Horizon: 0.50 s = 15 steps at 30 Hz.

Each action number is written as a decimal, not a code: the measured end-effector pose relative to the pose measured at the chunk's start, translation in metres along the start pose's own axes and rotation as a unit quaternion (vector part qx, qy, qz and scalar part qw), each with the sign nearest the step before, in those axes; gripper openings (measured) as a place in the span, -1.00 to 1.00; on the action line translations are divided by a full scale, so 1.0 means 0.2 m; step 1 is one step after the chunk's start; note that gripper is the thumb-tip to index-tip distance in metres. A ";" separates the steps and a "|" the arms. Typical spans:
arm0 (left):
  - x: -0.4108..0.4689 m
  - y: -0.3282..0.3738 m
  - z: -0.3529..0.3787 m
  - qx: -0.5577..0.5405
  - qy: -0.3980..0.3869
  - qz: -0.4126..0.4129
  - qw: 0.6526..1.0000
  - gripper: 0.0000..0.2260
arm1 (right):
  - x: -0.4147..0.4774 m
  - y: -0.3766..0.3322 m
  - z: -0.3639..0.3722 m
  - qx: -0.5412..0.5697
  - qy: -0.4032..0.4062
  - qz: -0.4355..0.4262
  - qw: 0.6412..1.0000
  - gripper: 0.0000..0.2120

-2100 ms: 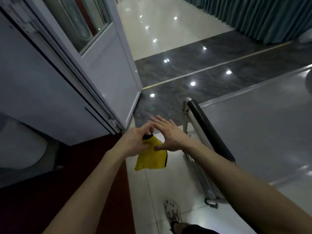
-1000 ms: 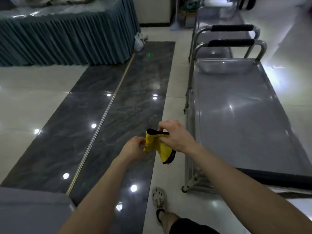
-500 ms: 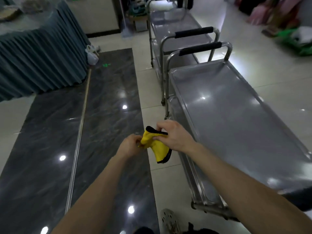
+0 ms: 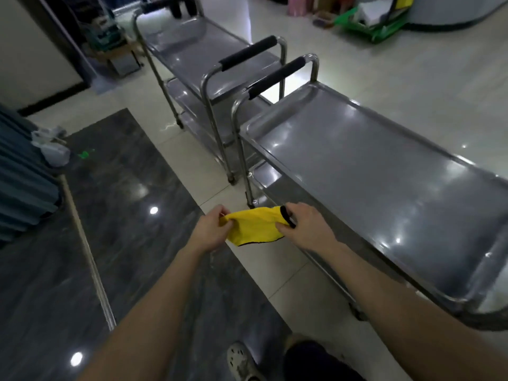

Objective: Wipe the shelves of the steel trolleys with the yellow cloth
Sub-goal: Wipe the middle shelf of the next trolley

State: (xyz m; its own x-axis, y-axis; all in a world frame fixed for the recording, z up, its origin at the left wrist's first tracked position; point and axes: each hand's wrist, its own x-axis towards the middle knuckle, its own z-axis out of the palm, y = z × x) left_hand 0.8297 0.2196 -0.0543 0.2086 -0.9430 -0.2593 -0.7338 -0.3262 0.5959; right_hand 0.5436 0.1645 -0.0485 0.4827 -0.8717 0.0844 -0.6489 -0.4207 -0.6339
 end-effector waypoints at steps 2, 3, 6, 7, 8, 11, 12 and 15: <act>0.10 -0.03 -0.07 -0.003 -0.011 0.030 0.999 -0.88 | -0.01 -0.01 0.08 -0.019 0.036 0.022 0.999 -0.63; 0.15 -0.04 -0.10 -0.006 -0.016 0.040 0.999 -0.87 | -0.01 -0.01 0.13 -0.029 0.046 0.042 0.998 -0.66; 0.31 -0.07 -0.11 -0.021 -0.039 0.063 0.997 -0.84 | -0.01 0.01 0.26 0.000 0.044 0.119 0.992 -0.67; 0.37 -0.08 -0.11 -0.021 -0.056 0.071 0.996 -0.82 | 0.01 0.01 0.30 0.014 0.040 0.155 0.987 -0.63; 0.44 -0.08 -0.11 -0.018 -0.074 0.076 0.994 -0.80 | 0.03 0.02 0.33 0.019 0.039 0.191 0.981 -0.57; 0.68 -0.10 -0.10 -0.002 -0.116 0.075 0.990 -0.71 | 0.14 0.04 0.46 0.038 0.060 0.265 0.962 -0.47; 0.75 -0.11 -0.09 0.002 -0.119 0.073 0.990 -0.69 | 0.20 0.05 0.49 0.047 0.063 0.286 0.955 -0.47; 0.98 -0.12 -0.06 0.000 -0.160 0.085 0.983 -0.65 | 0.36 0.08 0.61 0.091 0.085 0.363 0.923 -0.53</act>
State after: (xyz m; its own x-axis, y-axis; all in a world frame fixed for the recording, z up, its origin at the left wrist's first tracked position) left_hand 0.8956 0.0414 -0.1096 -0.1319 -0.9150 -0.3813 -0.7402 -0.1650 0.6519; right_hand 0.6401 0.1263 -0.1460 -0.1507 -0.9408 -0.3036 -0.6474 0.3260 -0.6889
